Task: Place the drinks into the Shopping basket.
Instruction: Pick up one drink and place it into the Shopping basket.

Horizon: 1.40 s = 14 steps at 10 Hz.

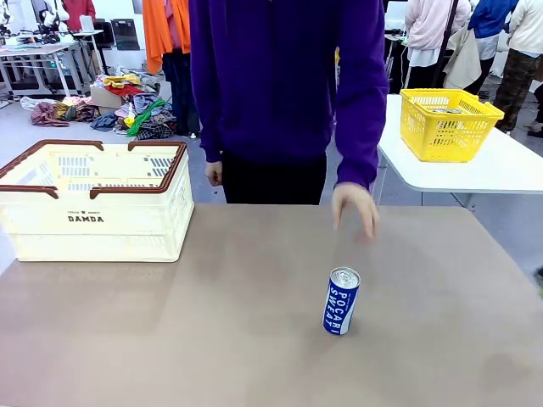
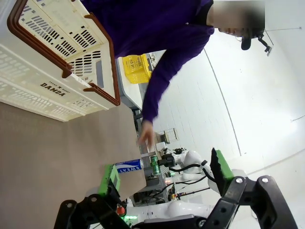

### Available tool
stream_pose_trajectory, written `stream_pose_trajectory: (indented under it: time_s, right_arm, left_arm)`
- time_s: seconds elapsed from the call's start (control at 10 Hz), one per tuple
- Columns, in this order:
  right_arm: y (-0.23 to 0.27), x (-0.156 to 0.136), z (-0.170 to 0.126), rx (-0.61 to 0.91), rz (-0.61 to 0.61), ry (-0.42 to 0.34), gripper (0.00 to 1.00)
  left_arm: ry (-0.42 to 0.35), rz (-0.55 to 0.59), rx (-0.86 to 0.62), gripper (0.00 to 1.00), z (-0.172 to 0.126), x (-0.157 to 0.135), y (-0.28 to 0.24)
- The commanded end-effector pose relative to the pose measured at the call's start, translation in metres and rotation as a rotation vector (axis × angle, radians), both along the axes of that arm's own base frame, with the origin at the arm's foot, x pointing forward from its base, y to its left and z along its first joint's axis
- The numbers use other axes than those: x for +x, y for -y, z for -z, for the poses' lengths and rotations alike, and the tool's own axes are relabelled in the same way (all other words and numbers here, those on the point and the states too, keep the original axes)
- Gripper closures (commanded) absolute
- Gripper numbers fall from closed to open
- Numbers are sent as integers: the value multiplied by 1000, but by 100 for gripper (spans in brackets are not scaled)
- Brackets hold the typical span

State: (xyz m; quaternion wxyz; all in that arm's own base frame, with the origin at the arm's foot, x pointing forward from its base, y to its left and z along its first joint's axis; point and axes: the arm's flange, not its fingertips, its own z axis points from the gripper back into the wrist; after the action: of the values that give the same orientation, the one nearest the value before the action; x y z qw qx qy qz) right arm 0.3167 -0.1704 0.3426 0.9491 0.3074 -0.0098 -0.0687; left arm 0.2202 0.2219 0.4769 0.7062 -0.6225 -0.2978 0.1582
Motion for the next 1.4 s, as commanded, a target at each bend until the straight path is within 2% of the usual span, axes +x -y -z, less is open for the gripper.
stream_pose_trajectory:
  time_s: [0.0,0.2,0.3,0.4,0.5,0.6,0.7,0.8,1.0,1.1,1.2,1.3]
  right_arm:
    - [-85,48,-36,-92,-118,18,100]
    - [-71,40,-55,-67,-89,12,100]
    - [-83,31,-70,-141,-103,17,100]
    - [-94,26,-87,-159,-104,64,100]
    - [-121,29,-101,-172,-164,60,100]
    - [-161,40,-117,-152,-206,46,100]
    - [-205,56,-136,-111,-148,24,100]
    - [-255,72,-158,-84,-124,35,100]
    - [-340,91,-177,-76,-139,22,100]
    - [-384,98,-171,-34,-163,48,100]
    - [-436,105,-157,-25,-142,27,100]
    - [-479,112,-139,-65,-74,-32,100]
  left_arm:
    - [4,14,11,0,-1,-4,-1]
    - [4,14,11,0,-1,-4,-1]
    - [4,14,11,0,-1,-4,-1]
    - [4,14,11,0,-1,-4,-1]
    - [4,14,11,0,-1,-4,-1]
    - [4,14,11,0,-1,-4,-1]
    - [4,14,11,0,-1,-4,-1]
    - [4,14,11,0,-1,-4,-1]
    - [4,14,11,0,-1,-4,-1]
    - [4,14,11,0,-1,-4,-1]
    - [4,14,11,0,-1,-4,-1]
    - [4,14,11,0,-1,-4,-1]
